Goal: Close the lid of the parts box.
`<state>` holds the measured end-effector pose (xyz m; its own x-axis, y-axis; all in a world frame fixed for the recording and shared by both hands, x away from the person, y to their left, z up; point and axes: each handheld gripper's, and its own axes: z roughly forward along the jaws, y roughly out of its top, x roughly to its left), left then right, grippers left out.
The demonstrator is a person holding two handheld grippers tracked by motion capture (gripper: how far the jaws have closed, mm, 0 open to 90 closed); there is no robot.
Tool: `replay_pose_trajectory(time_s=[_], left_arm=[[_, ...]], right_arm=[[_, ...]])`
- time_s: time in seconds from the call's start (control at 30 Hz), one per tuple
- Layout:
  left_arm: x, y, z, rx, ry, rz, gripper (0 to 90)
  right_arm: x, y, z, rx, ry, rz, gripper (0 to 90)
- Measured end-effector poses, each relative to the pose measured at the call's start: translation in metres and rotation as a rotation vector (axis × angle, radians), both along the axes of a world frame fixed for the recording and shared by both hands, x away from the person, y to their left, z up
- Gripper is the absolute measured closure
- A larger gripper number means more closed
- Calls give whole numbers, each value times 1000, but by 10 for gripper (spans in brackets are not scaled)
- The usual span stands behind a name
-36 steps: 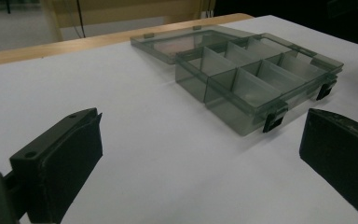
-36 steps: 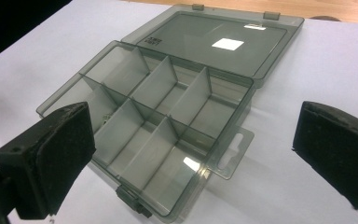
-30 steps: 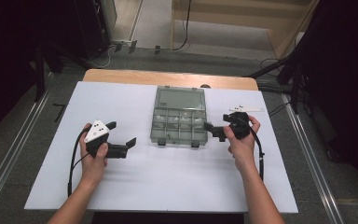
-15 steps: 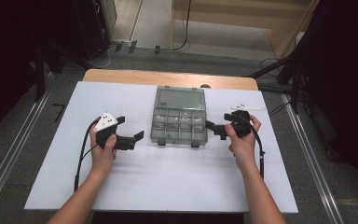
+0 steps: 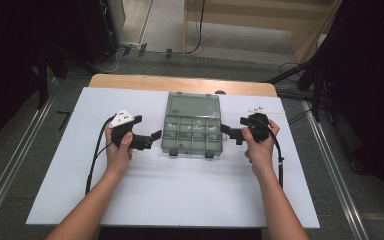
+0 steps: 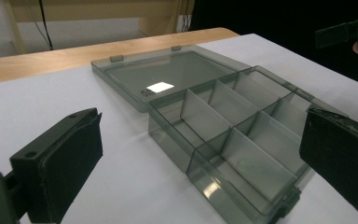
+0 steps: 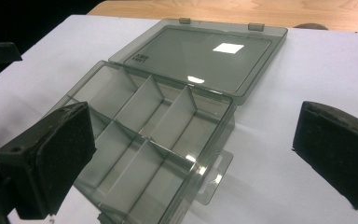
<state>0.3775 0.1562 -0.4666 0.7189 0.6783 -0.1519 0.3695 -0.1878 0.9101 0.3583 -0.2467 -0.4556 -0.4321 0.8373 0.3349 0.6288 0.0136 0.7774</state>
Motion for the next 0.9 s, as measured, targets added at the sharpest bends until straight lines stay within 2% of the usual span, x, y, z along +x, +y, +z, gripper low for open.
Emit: replay_pose_trajectory(time_s=[0.23,0.33,0.4,0.63,0.73,0.9], left_arm=[[16,-11,-2,12,17,-3,0],[23,-11,-3,-21,30,5,0],[28,-12,-3,-31,38,13,0],[45,-19,-7,-24,48,15,0],[50,-21,-10,-29,38,17,0],[61,-29,-16,-34,66,10,7]], right_arm=[[9,1,-6,21,4,-7,0],[14,3,-7,49,9,2,0],[17,7,-6,41,14,6,0],[29,8,-12,45,19,-4,0],[34,8,-15,45,23,-10,12],[42,8,-20,71,28,-9,12]])
